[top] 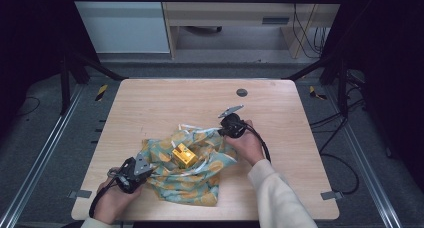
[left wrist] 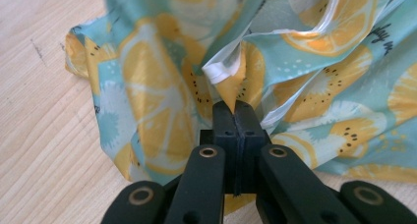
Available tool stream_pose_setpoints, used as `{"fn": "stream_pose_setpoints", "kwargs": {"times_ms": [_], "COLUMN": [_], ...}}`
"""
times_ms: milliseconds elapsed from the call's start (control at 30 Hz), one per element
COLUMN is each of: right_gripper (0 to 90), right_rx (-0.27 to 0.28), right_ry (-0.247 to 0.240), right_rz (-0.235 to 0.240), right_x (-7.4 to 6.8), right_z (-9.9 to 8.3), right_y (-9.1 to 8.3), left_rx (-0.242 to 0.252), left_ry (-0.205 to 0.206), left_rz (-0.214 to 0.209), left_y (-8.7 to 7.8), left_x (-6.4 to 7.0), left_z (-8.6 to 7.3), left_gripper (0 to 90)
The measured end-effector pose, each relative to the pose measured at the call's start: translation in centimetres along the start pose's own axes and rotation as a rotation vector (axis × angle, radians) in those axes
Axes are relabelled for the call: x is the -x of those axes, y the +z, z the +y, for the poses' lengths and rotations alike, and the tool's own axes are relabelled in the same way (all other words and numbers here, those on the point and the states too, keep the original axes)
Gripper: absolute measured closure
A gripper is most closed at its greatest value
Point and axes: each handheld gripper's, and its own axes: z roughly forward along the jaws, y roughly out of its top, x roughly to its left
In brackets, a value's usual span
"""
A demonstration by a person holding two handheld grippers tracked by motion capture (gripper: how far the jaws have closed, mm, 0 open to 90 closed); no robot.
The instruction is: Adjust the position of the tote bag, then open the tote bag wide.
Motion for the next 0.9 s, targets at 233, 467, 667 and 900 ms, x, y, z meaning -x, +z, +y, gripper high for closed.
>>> {"fn": "stream_pose_setpoints", "kwargs": {"times_ms": [233,467,667,900], "right_gripper": [90.0,64.9,27.3,22.7], "right_rx": [-0.029,0.024,0.077,0.150], "right_ry": [0.031,0.021,-0.001,-0.043], "right_rz": [-0.018,-0.022,-0.043,-0.010], "right_x": [0.6,0.1,-1.1,-2.6], "right_z": [-0.4,0.1,0.9,0.9], "right_y": [1.4,0.1,-2.9,-6.5], "left_rx": [-0.020,0.033,0.060,0.114], "left_ry": [-0.003,-0.008,0.002,-0.013], "left_rz": [0.002,-0.019,-0.019,-0.011], "left_y": [0.3,-0.4,-0.9,-1.6], "left_x": [0.1,0.3,0.8,0.8], "left_z": [0.1,0.0,0.0,0.1], "left_gripper": [90.0,90.0,88.6,80.2]}}
